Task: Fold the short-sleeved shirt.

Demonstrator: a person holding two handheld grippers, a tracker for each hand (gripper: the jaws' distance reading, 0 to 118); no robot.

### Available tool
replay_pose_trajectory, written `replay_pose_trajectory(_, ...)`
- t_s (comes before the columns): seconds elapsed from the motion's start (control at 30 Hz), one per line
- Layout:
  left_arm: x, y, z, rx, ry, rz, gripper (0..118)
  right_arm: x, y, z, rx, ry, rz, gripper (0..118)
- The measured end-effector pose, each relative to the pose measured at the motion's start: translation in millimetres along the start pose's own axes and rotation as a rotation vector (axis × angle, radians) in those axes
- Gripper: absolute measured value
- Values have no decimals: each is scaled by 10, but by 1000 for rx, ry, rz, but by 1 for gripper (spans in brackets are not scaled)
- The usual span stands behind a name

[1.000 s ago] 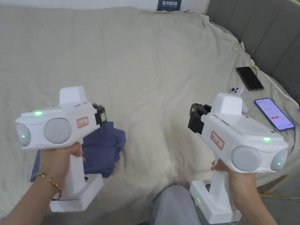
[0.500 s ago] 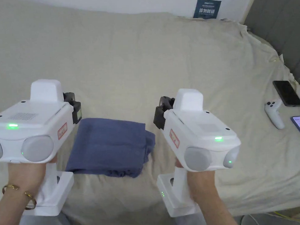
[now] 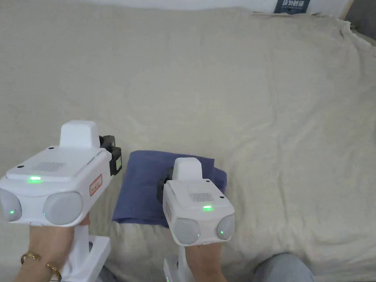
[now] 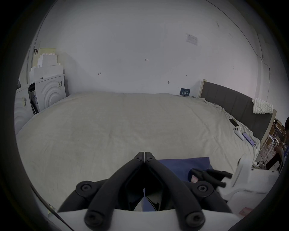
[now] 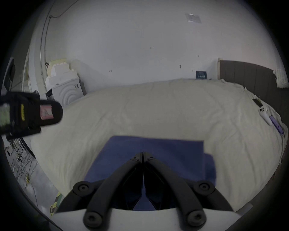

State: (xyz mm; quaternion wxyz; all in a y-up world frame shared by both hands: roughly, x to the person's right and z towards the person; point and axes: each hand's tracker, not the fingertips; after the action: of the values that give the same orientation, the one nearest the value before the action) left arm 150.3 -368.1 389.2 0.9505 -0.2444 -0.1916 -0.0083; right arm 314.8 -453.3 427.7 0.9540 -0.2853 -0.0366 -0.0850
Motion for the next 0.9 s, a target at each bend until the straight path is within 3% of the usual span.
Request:
replay_pose_trajectory(0.27,-254,115,-220,-118,-107,137,4,-28,-223,-140,-27,-26,25,0)
replay_pose_trajectory(0.33,-381,181,-328,-172,-199,249,36,5,-198,-104,-31,-10,-11,0)
replay_pose_trajectory(0.37,-419,210,-358,-199,-237,292,65,10,-180,-98,-36,-7,-17,0)
replay_pose_trajectory(0.4,-481,233,-439,-236,-288,343,102,5,-162,-98,-41,-5,-19,0)
replay_pose_trajectory(0.43,-523,248,-537,-294,-328,362,118,32,-151,-100,-46,-3,-21,0)
replay_pose_trajectory(0.57,-620,225,-824,-447,-441,423,118,66,-116,-73,-60,14,-57,0)
replay_pose_trajectory(0.7,-625,90,-1155,-687,-477,387,118,128,-121,-106,-65,29,-71,0)
replay_pose_trajectory(0.8,-630,-59,-1363,-827,-451,383,110,142,-116,-110,-67,33,-72,0)
replay_pose_trajectory(0.9,-583,-95,-1405,-833,-418,337,98,191,-141,-158,-66,38,-80,0)
